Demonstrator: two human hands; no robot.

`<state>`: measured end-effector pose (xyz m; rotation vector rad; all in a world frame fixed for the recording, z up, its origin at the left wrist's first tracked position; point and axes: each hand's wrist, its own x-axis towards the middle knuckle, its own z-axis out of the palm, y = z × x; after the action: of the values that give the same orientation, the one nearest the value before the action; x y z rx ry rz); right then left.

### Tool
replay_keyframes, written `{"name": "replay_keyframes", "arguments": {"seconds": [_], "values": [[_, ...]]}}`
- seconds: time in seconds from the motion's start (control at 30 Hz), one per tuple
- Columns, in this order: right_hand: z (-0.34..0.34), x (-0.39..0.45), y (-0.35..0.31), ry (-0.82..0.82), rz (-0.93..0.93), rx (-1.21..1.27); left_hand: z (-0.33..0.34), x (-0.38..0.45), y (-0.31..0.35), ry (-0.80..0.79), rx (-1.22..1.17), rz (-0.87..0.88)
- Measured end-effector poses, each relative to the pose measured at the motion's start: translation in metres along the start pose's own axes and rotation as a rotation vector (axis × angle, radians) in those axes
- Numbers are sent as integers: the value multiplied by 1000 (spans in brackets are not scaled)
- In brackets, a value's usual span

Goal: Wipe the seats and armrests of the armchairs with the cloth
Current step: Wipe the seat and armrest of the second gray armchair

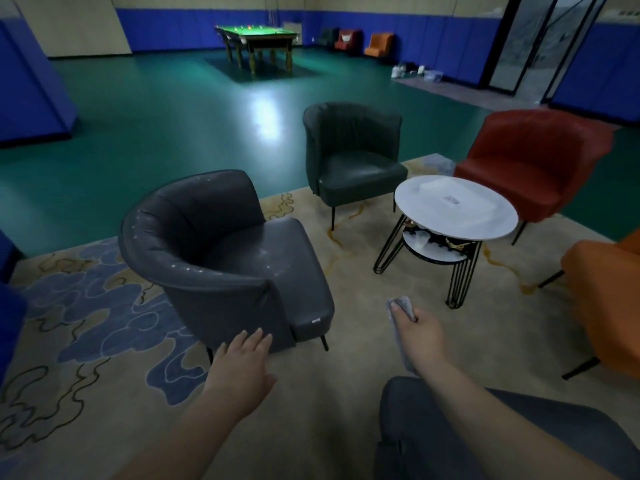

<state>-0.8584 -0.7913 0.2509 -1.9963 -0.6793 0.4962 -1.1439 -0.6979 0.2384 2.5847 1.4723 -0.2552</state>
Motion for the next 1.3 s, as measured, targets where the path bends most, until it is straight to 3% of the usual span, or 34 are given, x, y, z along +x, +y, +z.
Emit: {"name": "replay_keyframes", "arguments": {"seconds": [0.53,0.9,1.3], "values": [[62,107,-1,20,98,172,-3,132,-19,-37,32,62],[140,204,-68,93,3,146,-37,267,-79,4,25,94],[221,325,-129,-134,-108,75,-47,362,-114,-12,-6,-127]]}}
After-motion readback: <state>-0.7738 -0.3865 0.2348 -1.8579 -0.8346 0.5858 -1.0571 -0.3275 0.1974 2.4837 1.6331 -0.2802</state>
